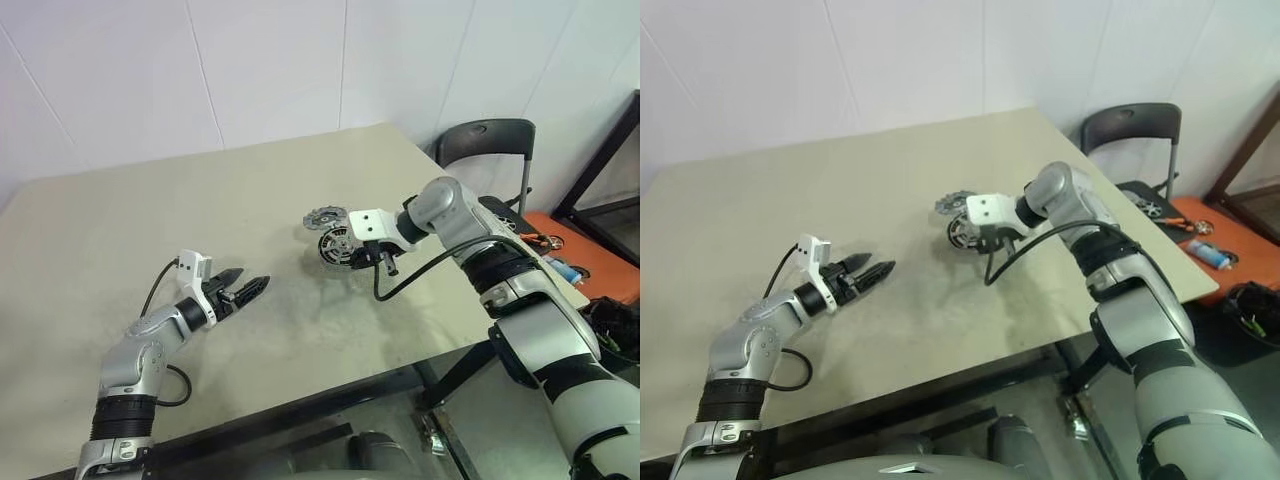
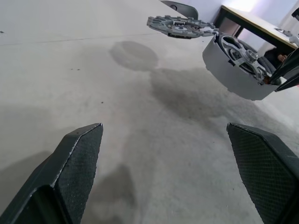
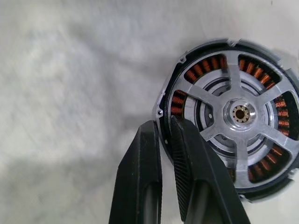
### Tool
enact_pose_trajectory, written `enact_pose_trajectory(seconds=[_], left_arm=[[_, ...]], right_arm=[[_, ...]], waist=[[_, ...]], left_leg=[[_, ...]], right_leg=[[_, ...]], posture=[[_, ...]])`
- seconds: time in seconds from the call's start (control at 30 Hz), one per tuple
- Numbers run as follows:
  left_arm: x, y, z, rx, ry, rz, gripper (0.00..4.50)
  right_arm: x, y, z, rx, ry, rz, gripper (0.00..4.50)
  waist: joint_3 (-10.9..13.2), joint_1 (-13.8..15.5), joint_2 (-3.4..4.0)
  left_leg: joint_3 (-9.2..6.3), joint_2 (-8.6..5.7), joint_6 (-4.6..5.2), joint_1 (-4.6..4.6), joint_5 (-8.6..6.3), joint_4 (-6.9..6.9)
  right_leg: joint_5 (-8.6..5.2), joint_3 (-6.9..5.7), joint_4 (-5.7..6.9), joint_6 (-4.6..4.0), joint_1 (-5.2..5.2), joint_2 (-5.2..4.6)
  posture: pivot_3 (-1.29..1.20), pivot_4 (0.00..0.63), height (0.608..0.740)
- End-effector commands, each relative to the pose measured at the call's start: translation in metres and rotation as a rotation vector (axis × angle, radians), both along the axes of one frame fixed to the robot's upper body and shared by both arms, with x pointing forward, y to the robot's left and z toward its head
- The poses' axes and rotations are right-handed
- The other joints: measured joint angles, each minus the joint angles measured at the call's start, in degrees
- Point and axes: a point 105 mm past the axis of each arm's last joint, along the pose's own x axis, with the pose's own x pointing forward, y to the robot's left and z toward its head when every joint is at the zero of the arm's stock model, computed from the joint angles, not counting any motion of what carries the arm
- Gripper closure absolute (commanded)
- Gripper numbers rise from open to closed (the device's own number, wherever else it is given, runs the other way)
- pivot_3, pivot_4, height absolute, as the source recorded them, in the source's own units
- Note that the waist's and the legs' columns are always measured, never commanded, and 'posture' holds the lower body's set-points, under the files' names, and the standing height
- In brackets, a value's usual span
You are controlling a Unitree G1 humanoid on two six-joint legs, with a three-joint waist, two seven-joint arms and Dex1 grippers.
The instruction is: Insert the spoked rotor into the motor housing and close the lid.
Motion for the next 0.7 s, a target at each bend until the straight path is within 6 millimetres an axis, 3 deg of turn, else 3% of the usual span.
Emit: enact_pose_trajectory(seconds=[0.03, 0.17, 0.33, 0.43, 0.57, 0.7], left_arm=[[0.004, 0.001, 0.010, -0.003, -0.047, 0.001, 0.00], [0.005, 0.002, 0.010, -0.007, -0.054, 0.002, 0.00], [0.002, 0.001, 0.009, -0.009, -0.056, 0.003, 0.00], [0.000, 0.001, 0.007, -0.010, -0.053, 0.002, 0.00], [0.000, 0.004, 0.004, -0.030, -0.040, 0.029, 0.00], [0.001, 0.008, 0.001, -0.020, -0.038, 0.030, 0.00]], right_arm=[[-0.014, 0.037, 0.041, 0.170, 0.016, 0.066, 4.43], [-0.032, 0.052, 0.041, 0.197, 0.061, 0.102, 4.43], [-0.039, 0.062, 0.038, 0.213, 0.072, 0.113, 4.43], [-0.043, 0.065, 0.025, 0.198, 0.100, 0.114, 4.43], [-0.033, 0.063, 0.003, 0.189, 0.156, 0.025, 4.43], [-0.037, 0.067, -0.007, 0.177, 0.174, 0.033, 4.43]], waist=[[0.00, -0.20, 0.00], [0.00, 0.11, 0.00], [-0.02, 0.40, -0.03], [-0.02, 0.17, -0.03], [-0.02, -0.03, -0.03], [-0.02, 0.06, -0.03]], left_leg=[[0.06, 0.01, 0.00, -0.06, 0.00, 0.00], [0.06, 0.04, -0.05, -0.25, 0.03, 0.02], [0.06, -0.02, -0.04, -0.25, 0.03, 0.13], [0.07, -0.01, -0.04, -0.24, 0.03, 0.12], [0.14, 0.01, -0.06, -0.21, 0.04, 0.12], [0.13, 0.02, -0.09, -0.21, 0.06, 0.12]], right_leg=[[0.02, 0.01, 0.04, -0.03, -0.12, 0.00], [0.07, -0.01, 0.11, -0.10, -0.37, 0.02], [0.09, -0.03, 0.10, -0.09, -0.29, -0.03], [0.09, -0.03, 0.11, -0.10, -0.30, -0.02], [0.13, -0.01, 0.13, -0.16, -0.32, 0.00], [0.16, -0.01, 0.15, -0.20, -0.32, 0.00]], posture=[[0.00, 0.000, 0.740], [0.00, 0.000, 0.740], [0.00, 0.000, 0.740], [0.00, 0.000, 0.740], [0.00, 0.000, 0.740], [0.00, 0.000, 0.740]])
